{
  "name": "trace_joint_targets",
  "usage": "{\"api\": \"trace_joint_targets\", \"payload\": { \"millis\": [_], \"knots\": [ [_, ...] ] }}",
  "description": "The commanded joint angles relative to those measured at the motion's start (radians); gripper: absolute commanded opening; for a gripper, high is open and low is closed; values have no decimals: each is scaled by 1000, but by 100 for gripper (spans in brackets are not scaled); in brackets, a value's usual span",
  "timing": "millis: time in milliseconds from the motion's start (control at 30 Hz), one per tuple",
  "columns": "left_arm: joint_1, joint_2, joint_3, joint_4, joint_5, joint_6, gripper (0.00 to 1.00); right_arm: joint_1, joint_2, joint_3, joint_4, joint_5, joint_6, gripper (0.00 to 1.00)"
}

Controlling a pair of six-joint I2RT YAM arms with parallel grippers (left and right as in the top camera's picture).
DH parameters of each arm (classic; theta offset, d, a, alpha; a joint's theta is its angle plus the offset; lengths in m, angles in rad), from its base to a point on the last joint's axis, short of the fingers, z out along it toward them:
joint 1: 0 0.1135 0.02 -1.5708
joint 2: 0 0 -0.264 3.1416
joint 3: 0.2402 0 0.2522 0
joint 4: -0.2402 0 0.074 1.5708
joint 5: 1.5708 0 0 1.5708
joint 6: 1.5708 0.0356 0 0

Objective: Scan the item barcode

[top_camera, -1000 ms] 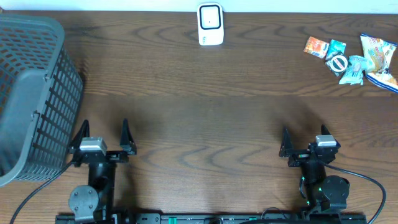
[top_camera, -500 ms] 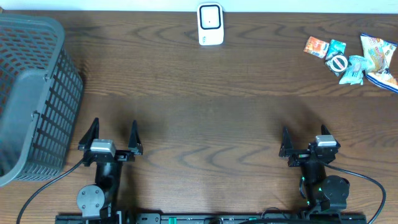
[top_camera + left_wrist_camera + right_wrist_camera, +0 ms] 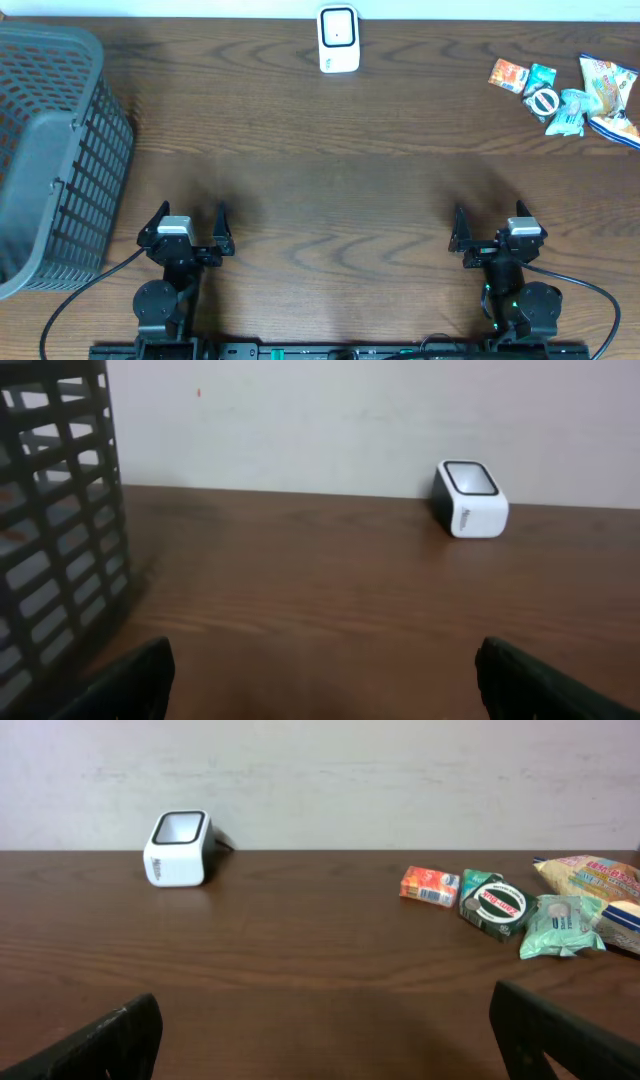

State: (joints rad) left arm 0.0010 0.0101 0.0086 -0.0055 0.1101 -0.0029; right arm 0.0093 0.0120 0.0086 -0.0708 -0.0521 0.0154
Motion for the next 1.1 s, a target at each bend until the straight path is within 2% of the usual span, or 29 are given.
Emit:
{"api": "trace_joint_targets", "payload": {
  "millis": [0, 233, 1067],
  "knots": [
    [-21, -8, -5, -55, -4, -2, 95, -6, -6, -2, -3, 0, 13, 99],
    [-72, -8, -5, -60, -17, -1, 95, -6, -6, -2, -3, 0, 13, 99],
    [-72, -8, -5, -65, -17, 45, 95, -6, -5, -2, -3, 0, 13, 99]
  ]
}}
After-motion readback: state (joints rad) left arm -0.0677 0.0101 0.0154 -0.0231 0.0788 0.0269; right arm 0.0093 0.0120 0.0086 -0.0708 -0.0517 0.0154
